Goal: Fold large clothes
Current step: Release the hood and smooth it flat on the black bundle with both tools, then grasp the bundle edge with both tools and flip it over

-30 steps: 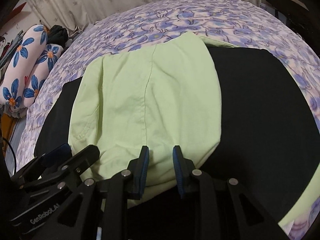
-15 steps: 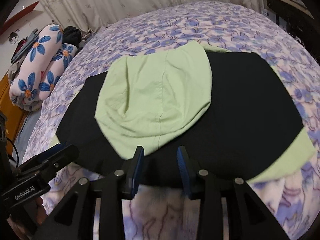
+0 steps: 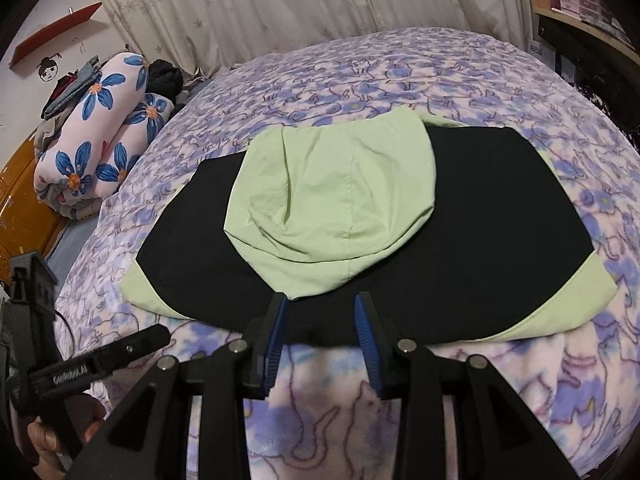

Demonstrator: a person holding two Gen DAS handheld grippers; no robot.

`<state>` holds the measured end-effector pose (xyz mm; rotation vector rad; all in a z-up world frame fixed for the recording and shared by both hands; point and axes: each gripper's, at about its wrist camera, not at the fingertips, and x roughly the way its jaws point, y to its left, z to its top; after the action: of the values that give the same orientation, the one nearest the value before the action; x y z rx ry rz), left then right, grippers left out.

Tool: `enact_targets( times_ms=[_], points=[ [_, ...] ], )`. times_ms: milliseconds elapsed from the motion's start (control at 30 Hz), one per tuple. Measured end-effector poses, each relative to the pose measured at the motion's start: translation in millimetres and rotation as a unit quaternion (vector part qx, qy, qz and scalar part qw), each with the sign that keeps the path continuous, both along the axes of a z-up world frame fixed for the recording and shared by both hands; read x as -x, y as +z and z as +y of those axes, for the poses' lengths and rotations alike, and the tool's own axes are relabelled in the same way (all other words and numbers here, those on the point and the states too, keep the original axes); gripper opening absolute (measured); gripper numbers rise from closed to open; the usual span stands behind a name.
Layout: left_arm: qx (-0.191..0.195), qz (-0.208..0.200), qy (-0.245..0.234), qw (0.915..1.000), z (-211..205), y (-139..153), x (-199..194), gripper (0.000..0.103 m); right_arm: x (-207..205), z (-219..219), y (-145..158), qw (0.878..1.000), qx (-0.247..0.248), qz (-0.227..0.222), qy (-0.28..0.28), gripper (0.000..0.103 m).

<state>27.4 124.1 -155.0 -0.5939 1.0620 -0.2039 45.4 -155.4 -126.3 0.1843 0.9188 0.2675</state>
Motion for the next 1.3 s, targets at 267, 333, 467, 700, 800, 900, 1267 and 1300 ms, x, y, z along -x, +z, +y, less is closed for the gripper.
enact_targets(
  times_ms=[267, 333, 467, 700, 800, 900, 1267, 1300],
  points=[
    [0.054, -0.036, 0.072, 0.9953, 25.3, -27.1, -28.4, 0.078, -16.3, 15.3, -11.6, 1.0, 0.004, 0.006, 0.013, 0.034],
    [0.055, -0.032, 0.085, 0.9944, 28.2, -33.8, -42.0, 0.079, -21.1, 15.7, -13.4, 1.0, 0.0, 0.005, 0.013, 0.034],
    [0.057, -0.041, 0.111, 0.9914, 32.3, -37.3, -69.5, 0.079, -37.7, 19.4, -14.9, 1.0, 0.001, -0.001, 0.009, 0.034],
    [-0.026, -0.102, 0.165, 0.9807, 27.1, -15.4, -85.0, 0.012, -82.4, 32.9, -12.1, 0.998, 0.05, -0.045, -0.009, 0.034],
    [-0.071, -0.149, 0.152, 0.9744, 11.2, 6.0, -82.7, 0.009, -103.6, 40.8, -31.0, 0.998, 0.058, -0.025, 0.003, 0.034],
    [-0.127, -0.203, 0.12, 0.9635, -12.5, 34.1, -78.0, 0.007, -118.0, 46.3, -67.6, 0.998, 0.055, 0.032, 0.02, 0.034],
    [-0.194, -0.319, -0.068, 0.9252, -151.9, 124.4, -88.6, 0.006, -82.5, -6.4, -54.0, 0.997, -0.065, 0.047, 0.023, 0.034],
    [-0.193, -0.323, -0.082, 0.9229, -165.8, 128.5, -87.9, 0.006, -74.6, -15.8, -51.1, 0.996, -0.073, 0.049, 0.018, 0.034]
  ],
)
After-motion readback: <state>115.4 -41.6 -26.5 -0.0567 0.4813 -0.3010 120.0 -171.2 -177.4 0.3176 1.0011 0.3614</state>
